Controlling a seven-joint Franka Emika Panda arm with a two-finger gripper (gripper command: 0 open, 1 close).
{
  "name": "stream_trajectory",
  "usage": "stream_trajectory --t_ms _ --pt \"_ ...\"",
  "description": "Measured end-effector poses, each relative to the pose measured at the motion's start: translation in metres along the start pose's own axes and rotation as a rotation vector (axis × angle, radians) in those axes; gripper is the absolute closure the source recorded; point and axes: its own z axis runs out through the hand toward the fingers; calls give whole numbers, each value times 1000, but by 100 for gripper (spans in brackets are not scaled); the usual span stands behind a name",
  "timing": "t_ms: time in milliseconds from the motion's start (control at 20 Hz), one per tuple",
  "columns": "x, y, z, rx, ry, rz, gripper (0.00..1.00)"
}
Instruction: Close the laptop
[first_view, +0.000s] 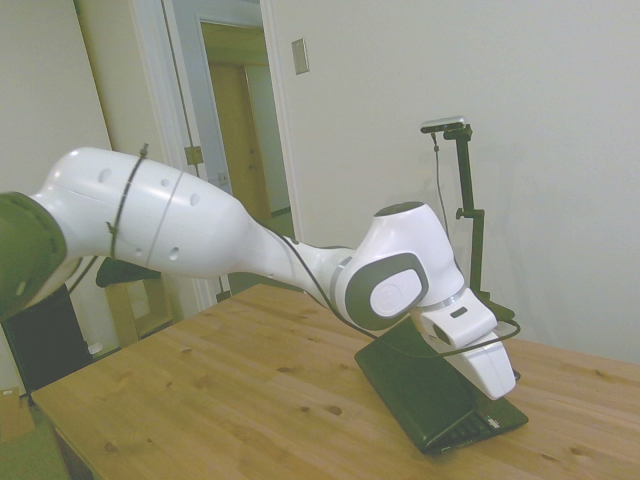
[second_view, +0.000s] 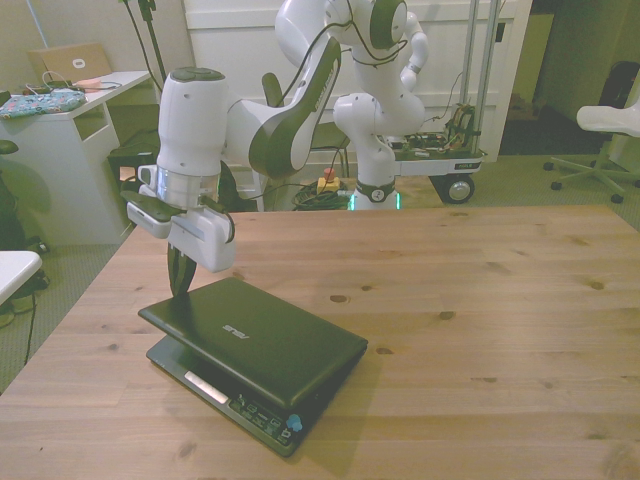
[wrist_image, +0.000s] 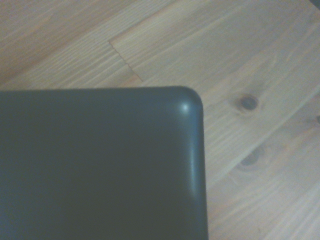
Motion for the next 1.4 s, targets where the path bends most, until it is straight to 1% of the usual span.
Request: stream_trajectory --t_ms 250,350,450,550,650,700,800,950,1100,1250,1400 --pt "-1 -1 2 -37 -42 -31 100" --pt "-5 3 -5 -44 -61 -51 100" --pt "-14 7 -25 -43 -84 -62 100" --pt "-21 11 -54 -28 -99 -68 100" --pt "-19 15 -77 -12 -103 -63 100" --pt "-17 15 -83 -9 -107 -60 100" --pt "-14 11 -85 -5 -119 -64 100" --pt "-15 -15 -75 5 -134 -88 100" --pt "-17 -46 -56 6 -145 -110 100" --pt "-16 -65 -22 -6 -148 -113 100" --pt "-13 -65 20 -40 -161 -107 100"
